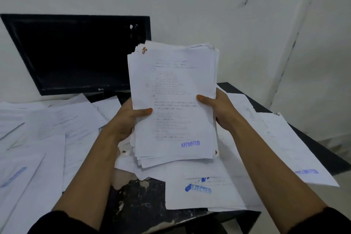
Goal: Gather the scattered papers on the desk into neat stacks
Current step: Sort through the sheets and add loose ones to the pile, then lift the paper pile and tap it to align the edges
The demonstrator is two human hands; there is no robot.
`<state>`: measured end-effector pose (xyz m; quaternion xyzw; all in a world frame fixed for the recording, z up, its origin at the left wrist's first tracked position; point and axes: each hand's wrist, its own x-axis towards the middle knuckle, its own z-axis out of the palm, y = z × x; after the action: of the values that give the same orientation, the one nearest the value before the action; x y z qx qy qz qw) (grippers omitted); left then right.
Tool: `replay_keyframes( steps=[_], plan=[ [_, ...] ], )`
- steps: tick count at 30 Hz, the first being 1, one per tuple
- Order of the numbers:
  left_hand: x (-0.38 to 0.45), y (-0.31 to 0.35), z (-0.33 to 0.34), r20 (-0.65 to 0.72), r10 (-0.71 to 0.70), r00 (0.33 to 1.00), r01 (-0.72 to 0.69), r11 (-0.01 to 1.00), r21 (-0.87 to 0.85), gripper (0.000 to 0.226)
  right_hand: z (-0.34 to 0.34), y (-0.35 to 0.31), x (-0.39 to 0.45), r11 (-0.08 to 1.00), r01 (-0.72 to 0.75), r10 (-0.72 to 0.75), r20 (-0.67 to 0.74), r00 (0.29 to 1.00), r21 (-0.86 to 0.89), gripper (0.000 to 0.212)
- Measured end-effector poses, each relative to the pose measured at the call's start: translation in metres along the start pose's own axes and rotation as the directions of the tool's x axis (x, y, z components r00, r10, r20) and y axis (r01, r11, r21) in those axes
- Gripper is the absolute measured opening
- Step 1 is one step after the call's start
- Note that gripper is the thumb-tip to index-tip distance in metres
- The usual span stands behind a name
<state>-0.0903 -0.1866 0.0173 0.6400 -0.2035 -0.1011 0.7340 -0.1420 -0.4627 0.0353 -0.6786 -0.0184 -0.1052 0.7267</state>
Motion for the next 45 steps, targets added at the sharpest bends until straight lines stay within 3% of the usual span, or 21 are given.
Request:
replay_keyframes(
  steps=[4,8,13,17,21,25,28,31,34,37,40,45],
  plan=[
    [0.004,0.041,-0.003,-0.102,0.107,0.989,-0.095,0.988,0.124,0.064,0.018,-0.019,-0.003,0.993,0.12,-0.118,-0.079,0.99,0.021,0.045],
    [0.007,0.072,-0.003,-0.234,0.22,0.947,-0.175,0.964,0.2,0.072,0.034,-0.036,-0.005,0.975,0.209,-0.216,-0.108,0.97,-0.075,0.048],
    [0.0,0.096,0.007,-0.209,0.323,0.923,-0.269,0.93,0.251,0.074,0.048,-0.053,-0.007,0.954,0.283,-0.295,-0.131,0.947,-0.102,0.052],
    [0.001,0.102,0.011,-0.202,0.313,0.928,-0.258,0.931,0.259,0.08,0.049,-0.063,-0.005,0.953,0.297,-0.301,-0.147,0.942,-0.053,0.057],
    [0.007,0.096,0.011,-0.247,0.309,0.919,-0.244,0.934,0.263,0.07,0.05,-0.068,-0.004,0.946,0.311,-0.322,-0.149,0.935,-0.094,0.053],
    [0.012,0.092,0.01,-0.158,0.289,0.944,-0.242,0.933,0.266,0.067,0.048,-0.071,-0.001,0.947,0.304,-0.316,-0.136,0.939,-0.099,0.054],
    [0.015,0.091,0.008,-0.195,0.289,0.937,-0.234,0.936,0.264,0.059,0.051,-0.072,0.0,0.948,0.298,-0.313,-0.169,0.934,-0.108,0.047],
    [0.015,0.083,0.004,-0.204,0.278,0.939,-0.216,0.936,0.278,0.064,0.052,-0.063,-0.001,0.954,0.29,-0.3,-0.227,0.926,-0.077,0.049],
    [0.01,0.065,0.003,-0.177,0.19,0.966,-0.139,0.954,0.266,0.07,0.051,-0.045,-0.004,0.964,0.253,-0.264,-0.184,0.947,-0.081,0.05],
    [0.007,0.051,0.006,-0.194,0.157,0.968,-0.106,0.963,0.25,0.053,0.049,-0.04,-0.005,0.964,0.251,-0.263,-0.176,0.949,-0.087,0.041],
    [0.007,0.049,0.011,-0.248,0.216,0.944,-0.155,0.957,0.244,0.047,0.051,-0.043,-0.003,0.947,0.299,-0.318,-0.197,0.928,-0.117,0.033],
    [0.008,0.044,0.007,-0.26,0.208,0.943,-0.155,0.965,0.213,0.059,0.05,-0.039,-0.002,0.956,0.284,-0.293,-0.196,0.936,-0.073,0.041]
  ],
)
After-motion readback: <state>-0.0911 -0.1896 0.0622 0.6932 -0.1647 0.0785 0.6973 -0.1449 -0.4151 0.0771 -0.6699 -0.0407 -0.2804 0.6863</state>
